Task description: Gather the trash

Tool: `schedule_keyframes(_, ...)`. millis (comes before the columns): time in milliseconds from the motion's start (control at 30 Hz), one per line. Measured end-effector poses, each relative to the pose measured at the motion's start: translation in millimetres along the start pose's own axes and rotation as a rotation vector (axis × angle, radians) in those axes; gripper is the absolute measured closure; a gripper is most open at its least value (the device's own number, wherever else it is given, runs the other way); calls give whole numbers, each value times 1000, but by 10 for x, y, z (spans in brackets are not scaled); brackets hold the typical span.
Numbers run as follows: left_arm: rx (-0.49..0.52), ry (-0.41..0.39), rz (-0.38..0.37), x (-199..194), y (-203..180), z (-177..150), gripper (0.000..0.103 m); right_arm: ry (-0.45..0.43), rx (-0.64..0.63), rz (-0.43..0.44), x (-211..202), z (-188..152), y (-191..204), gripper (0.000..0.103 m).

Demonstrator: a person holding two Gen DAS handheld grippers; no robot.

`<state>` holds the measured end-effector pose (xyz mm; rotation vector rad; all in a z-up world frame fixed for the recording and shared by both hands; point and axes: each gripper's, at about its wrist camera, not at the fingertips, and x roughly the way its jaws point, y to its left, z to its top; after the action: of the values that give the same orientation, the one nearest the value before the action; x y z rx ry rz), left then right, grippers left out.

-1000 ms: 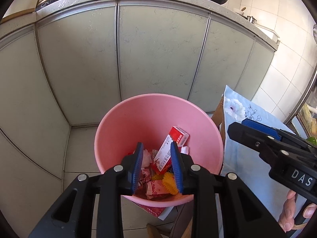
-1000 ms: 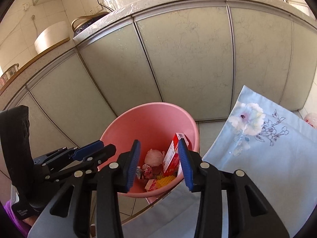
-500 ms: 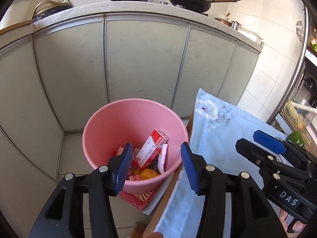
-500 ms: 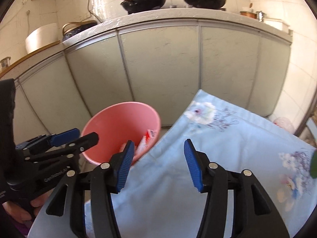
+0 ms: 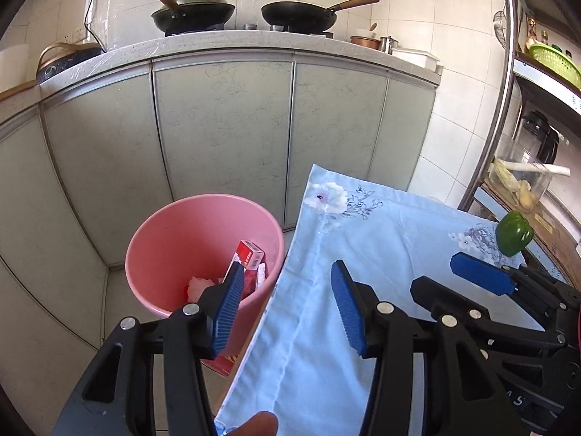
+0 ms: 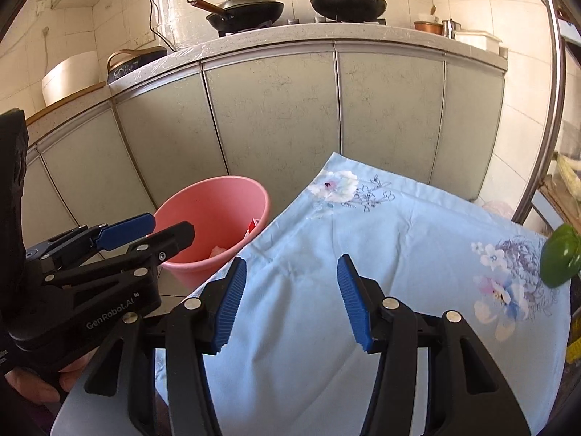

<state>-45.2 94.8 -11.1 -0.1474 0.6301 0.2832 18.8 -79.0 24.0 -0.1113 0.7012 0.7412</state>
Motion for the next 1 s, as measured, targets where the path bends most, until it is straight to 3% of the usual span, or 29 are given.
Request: schedule_keyframes(1000,-26,-16,8,-168,104,-69,56,-57,-15,-11,-169,-62,151,49)
